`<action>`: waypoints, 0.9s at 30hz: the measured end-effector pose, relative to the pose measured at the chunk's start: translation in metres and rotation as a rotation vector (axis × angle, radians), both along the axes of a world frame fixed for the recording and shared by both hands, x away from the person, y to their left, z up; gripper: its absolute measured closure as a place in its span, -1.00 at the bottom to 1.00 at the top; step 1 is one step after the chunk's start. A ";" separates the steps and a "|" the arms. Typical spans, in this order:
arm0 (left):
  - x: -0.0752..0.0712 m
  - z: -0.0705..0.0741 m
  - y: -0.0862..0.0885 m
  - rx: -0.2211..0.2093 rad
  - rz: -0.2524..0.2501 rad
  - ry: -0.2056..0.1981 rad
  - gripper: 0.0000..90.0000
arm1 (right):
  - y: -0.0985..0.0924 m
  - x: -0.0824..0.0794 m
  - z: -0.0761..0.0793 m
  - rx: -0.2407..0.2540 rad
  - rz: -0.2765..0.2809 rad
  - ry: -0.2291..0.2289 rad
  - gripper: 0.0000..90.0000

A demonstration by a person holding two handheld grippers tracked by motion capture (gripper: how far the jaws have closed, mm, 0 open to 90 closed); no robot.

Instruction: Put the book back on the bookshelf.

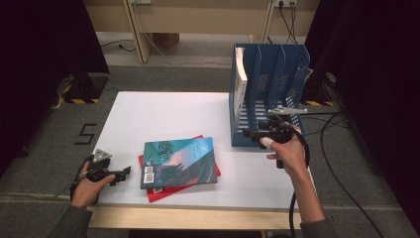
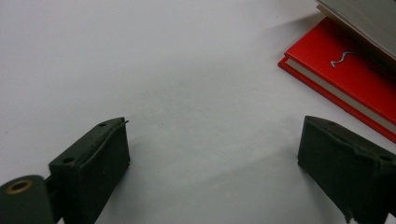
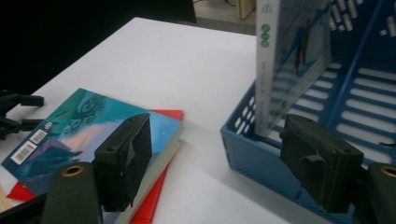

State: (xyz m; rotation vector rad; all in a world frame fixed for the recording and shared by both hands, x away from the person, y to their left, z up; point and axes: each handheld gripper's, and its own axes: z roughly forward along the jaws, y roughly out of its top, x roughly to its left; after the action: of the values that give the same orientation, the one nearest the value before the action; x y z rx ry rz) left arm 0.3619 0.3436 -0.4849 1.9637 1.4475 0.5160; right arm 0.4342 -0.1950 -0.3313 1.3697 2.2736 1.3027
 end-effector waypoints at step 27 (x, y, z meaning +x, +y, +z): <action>0.000 0.000 0.000 -0.002 -0.002 0.004 -0.83 | 0.015 -0.021 -0.056 0.026 0.059 0.074 -0.41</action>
State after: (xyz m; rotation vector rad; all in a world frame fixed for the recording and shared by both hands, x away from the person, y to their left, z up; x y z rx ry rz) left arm 0.3621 0.3440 -0.4846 1.9653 1.4485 0.5098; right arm 0.4128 -0.1799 -0.3869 1.3912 2.3711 1.3253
